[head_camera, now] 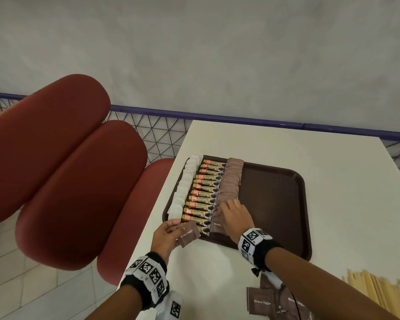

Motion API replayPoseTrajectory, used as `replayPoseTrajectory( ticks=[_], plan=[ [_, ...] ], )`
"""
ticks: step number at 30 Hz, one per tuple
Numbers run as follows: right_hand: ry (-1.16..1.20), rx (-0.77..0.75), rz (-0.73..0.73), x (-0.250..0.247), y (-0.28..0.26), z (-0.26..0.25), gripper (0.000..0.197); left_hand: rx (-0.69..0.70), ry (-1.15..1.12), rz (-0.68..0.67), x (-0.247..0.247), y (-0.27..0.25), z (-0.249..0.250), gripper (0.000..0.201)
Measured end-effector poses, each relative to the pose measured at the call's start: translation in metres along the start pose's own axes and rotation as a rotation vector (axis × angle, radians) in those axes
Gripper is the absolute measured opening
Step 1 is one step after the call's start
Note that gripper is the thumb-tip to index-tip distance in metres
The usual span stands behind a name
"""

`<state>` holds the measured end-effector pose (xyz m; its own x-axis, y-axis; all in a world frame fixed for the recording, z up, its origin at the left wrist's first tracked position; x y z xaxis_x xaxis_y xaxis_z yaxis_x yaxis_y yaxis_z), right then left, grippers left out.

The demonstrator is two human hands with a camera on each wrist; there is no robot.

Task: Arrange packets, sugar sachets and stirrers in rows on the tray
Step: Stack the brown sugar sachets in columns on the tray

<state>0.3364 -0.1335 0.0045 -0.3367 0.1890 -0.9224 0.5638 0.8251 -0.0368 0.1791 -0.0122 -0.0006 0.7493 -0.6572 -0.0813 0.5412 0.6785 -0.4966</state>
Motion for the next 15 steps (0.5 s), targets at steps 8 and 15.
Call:
replayPoseTrajectory(
  ticks=[8, 15],
  plan=[
    [0.367, -0.034, 0.044, -0.012, -0.008, -0.007, 0.026, 0.034, 0.009, -0.089, 0.016, -0.003, 0.004, 0.021],
    [0.654, -0.073, -0.208, -0.008, -0.013, -0.028, 0.048, 0.075, 0.058, -0.172, 0.034, -0.003, 0.007, 0.027]
  ],
)
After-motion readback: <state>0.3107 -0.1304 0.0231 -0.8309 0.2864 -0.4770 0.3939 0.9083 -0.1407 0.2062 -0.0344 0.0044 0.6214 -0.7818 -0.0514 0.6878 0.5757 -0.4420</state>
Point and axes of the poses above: each hand's wrist, its own y-axis towards the middle knuckle, its own x-axis out of the palm, z = x × y, the point moved 4 cm from there along y, towards the middle knuckle, and after that the axes turned 11 degrees about y, right-handed, at the moved point
